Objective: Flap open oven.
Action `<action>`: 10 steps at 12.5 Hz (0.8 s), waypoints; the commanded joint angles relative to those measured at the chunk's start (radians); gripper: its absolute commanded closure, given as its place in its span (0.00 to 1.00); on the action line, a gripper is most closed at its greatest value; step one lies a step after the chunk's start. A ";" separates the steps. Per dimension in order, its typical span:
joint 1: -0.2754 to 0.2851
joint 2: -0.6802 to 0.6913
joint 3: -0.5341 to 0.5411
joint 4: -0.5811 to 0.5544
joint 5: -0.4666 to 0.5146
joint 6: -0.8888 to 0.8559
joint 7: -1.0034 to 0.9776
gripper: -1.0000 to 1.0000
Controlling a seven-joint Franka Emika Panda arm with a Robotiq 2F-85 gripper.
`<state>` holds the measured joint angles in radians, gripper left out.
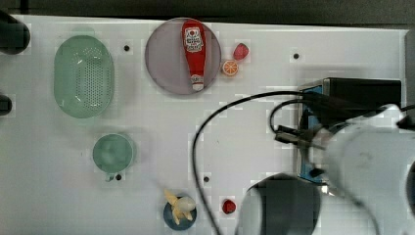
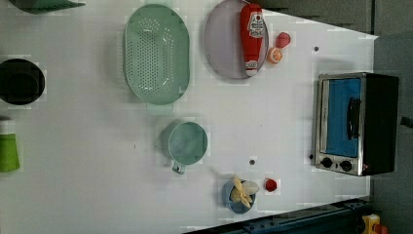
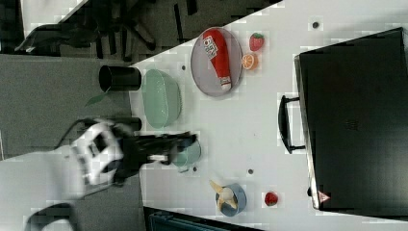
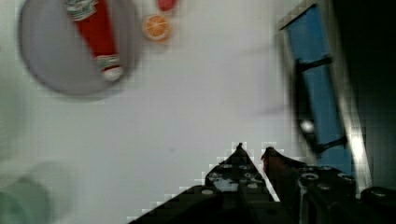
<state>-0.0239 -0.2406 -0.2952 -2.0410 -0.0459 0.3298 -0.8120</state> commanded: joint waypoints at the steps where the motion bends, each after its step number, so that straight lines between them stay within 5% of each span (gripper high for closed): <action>1: -0.018 0.076 -0.056 -0.012 -0.045 0.033 -0.126 0.83; 5: -0.019 0.161 -0.120 -0.055 -0.045 0.152 -0.352 0.83; 10: -0.022 0.273 -0.160 -0.132 -0.042 0.390 -0.382 0.83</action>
<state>-0.0444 0.0019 -0.4529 -2.1523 -0.0836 0.6812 -1.1416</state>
